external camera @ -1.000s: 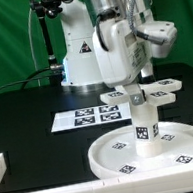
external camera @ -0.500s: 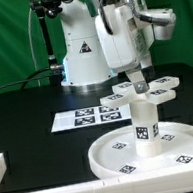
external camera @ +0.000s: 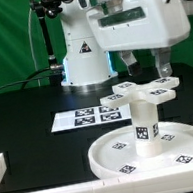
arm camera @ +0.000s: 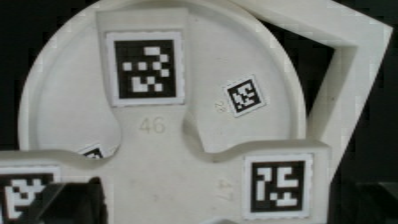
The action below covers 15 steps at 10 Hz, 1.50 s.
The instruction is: Assemble round table
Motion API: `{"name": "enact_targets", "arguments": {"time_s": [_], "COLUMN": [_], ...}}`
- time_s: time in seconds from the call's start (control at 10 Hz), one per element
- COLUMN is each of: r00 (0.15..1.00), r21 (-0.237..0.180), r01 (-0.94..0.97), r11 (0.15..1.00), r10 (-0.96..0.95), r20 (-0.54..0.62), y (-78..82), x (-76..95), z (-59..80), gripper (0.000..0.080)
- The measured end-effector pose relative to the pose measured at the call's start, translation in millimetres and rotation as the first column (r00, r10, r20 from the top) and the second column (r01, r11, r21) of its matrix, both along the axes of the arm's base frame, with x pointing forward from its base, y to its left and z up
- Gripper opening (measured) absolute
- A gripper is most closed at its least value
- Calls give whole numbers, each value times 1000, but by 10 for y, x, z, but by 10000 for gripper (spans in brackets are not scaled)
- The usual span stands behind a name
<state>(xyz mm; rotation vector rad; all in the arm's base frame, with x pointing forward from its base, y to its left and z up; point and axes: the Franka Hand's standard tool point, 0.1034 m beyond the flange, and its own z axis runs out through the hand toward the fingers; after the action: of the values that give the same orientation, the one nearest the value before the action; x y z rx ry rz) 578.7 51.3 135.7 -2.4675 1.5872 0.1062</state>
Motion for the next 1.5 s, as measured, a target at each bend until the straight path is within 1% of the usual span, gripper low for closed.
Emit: {"name": "enact_targets", "arguments": {"time_s": [0.2,0.4,0.5,0.6,0.7,0.8,0.9,1.0,1.2,1.3,1.4,1.5], "r00": [989,955,874,770,630,507,454,384,280,161,28,-80], "r21": [-10,-26,-63,-105,-126,-124,-111,-120,-131,-145,-154,-138], "r01": [-146,-289,-474,-623,-765,-853,-883,-914,-950,-975,-987,-988], "r11": [989,957,878,775,632,508,455,387,285,167,36,-72], "r10": [146,290,478,631,774,861,890,922,959,985,998,995], "r20": [30,58,85,91,64,40,40,47,55,54,51,52], "y": [-9,-18,-67,-94,-92,-71,-64,-74,-82,-83,-48,-41], "x": [-1,-2,-3,-2,-25,-14,7,6,5,-3,-29,-56], "z": [-4,-5,-7,-3,9,41,40,29,24,12,-10,3], "gripper": [649,649,649,649,649,649,649,649,649,649,649,649]}}
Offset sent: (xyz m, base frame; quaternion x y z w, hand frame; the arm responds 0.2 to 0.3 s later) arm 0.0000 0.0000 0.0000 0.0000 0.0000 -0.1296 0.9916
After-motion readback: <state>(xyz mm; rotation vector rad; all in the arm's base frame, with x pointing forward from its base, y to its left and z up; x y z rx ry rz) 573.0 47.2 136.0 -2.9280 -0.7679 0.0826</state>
